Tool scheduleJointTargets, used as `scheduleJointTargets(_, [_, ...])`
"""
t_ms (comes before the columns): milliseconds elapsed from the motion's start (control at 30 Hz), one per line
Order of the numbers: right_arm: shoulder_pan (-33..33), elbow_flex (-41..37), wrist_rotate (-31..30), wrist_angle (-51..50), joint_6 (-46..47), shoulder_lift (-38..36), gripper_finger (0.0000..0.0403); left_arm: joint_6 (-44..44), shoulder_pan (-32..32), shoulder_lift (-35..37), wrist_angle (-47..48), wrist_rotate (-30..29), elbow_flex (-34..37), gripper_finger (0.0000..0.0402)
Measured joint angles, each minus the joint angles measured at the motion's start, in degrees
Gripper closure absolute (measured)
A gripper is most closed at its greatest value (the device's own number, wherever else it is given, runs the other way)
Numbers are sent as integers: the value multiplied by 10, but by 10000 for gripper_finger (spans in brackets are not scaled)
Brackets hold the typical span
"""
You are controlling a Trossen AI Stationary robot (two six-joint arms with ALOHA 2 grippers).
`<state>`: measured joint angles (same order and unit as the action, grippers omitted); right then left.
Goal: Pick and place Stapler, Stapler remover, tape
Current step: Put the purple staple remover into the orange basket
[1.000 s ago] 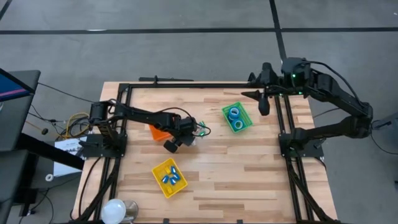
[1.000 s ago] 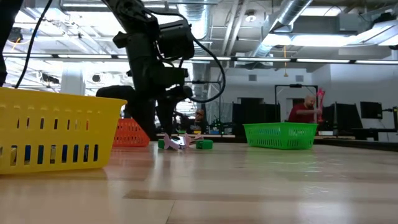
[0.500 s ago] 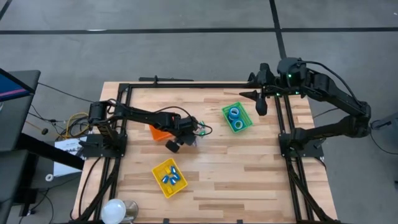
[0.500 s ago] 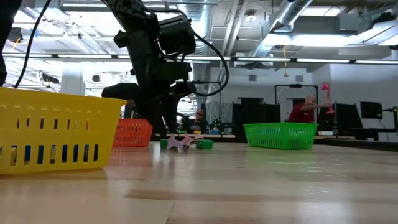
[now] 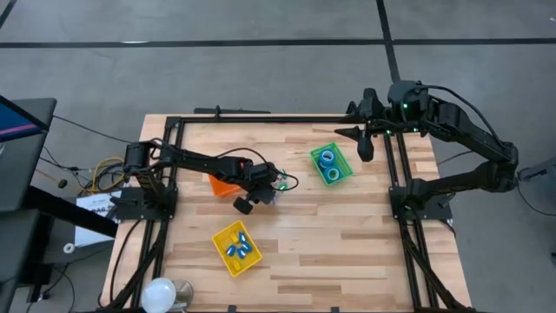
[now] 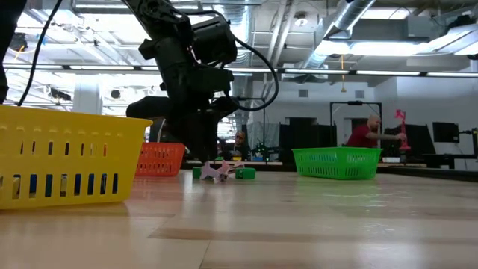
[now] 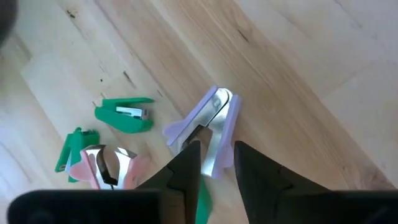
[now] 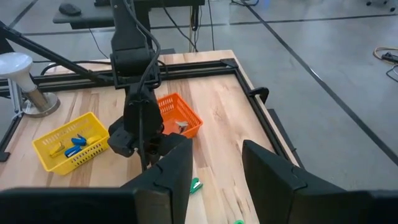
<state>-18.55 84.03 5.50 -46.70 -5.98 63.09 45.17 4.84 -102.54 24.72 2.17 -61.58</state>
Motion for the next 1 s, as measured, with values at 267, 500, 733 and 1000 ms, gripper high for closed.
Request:
scheduleJointTargets(267, [0, 0, 0, 0, 0, 0, 272, -1, 0, 0, -5, -4, 11, 338])
scheduleJointTargets(500, [0, 0, 0, 0, 0, 0, 272, -2, 0, -1, -10, -4, 19, 346])
scheduleJointTargets(733, [0, 0, 0, 0, 0, 0, 272, -2, 0, -1, -12, -4, 19, 392])
scheduleJointTargets(1000, [0, 0, 0, 0, 0, 0, 272, -2, 0, 0, -13, -4, 19, 397])
